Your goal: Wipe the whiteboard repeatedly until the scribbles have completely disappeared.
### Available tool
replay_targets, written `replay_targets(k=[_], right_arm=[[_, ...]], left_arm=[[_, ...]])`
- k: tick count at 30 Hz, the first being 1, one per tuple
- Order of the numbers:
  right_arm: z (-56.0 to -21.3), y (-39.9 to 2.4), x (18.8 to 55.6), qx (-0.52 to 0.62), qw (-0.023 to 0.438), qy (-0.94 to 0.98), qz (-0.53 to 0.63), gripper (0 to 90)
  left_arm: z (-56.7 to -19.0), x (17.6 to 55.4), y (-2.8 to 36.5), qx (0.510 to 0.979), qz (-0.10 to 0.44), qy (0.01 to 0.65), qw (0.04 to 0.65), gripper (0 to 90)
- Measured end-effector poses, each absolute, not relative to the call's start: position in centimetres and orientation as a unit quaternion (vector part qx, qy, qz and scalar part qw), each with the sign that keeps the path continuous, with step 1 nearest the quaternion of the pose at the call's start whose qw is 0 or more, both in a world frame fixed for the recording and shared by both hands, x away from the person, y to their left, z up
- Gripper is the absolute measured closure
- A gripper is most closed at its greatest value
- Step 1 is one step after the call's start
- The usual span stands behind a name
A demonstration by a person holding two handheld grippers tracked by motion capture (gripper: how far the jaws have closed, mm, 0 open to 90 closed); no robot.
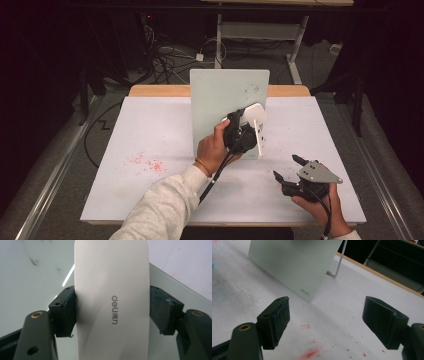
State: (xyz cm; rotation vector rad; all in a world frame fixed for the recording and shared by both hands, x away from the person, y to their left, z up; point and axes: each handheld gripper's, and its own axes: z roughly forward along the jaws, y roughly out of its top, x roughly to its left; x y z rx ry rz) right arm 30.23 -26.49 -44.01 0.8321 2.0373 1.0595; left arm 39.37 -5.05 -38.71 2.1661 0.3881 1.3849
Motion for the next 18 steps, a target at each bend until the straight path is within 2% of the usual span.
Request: replay_targets(k=[8,18], right_arm=[[-43.9,-26.4,30.0,0.316,0.347,0.781,0.412,22.8],[-43.8,-26.3,29.9,0.312,0.352,0.78,0.413,23.0]], left_arm=[[-35.1,40.7,-5.1,0.794,0.517,0.163,0.276,29.1],[-32.8,41.7,-4.2,0.78,0.525,0.177,0.292,29.1]])
